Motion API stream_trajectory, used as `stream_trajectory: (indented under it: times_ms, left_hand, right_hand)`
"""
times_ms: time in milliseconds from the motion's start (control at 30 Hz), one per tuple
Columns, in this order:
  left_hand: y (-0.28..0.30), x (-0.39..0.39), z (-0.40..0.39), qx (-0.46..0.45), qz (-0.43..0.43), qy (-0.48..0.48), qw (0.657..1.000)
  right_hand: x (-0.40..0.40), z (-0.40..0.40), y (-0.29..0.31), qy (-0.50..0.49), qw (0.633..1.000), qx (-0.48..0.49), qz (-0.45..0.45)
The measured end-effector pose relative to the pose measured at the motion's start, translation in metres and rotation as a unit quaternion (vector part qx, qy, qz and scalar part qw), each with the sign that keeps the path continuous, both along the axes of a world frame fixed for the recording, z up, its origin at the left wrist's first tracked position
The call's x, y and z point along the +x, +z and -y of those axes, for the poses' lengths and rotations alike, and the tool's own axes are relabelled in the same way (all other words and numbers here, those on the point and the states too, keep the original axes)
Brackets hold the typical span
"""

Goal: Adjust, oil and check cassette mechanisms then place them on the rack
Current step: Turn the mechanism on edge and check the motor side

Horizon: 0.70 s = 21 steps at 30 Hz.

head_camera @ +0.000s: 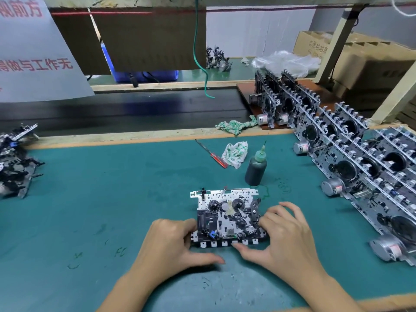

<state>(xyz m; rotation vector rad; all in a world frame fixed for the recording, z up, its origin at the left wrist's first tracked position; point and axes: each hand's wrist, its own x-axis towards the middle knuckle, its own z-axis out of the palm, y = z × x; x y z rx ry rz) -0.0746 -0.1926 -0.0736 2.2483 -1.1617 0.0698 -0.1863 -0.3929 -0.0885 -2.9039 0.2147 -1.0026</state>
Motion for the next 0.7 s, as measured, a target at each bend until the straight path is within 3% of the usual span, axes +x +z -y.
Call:
stream_trajectory:
  times_ms: [167,333,400,467,600,633,700]
  left_hand:
    - [-0.001,0.000,0.000,0.043,0.036,0.052,0.997]
    - [0.006,0.003,-0.005,0.025,0.009,0.056,0.998]
    - [0.011,0.003,-0.008,-0.026,-0.037,0.057,0.997]
    - [0.018,0.003,-0.009,-0.092,-0.078,0.062,0.991]
    - [0.025,0.002,-0.003,-0.164,-0.144,0.100,0.971]
    - [0.025,0.003,-0.001,-0.169,-0.165,0.114,0.965]
    - [0.024,0.006,-0.001,-0.160,-0.207,0.136,0.956]
  right_hand:
    - [-0.003,0.006,0.003,0.061,0.998,0.003,-0.033]
    - [-0.005,0.002,0.014,0.076,0.996,-0.006,-0.047]
    - [-0.004,0.000,0.028,0.097,0.991,0.063,-0.067]
    - [-0.001,-0.002,0.043,0.099,0.965,0.215,-0.109]
    - [0.009,-0.012,0.055,0.031,0.856,0.471,-0.210]
    - [0.013,-0.013,0.056,0.030,0.831,0.509,-0.222]
    - [0.020,-0.013,0.057,0.025,0.820,0.521,-0.234]
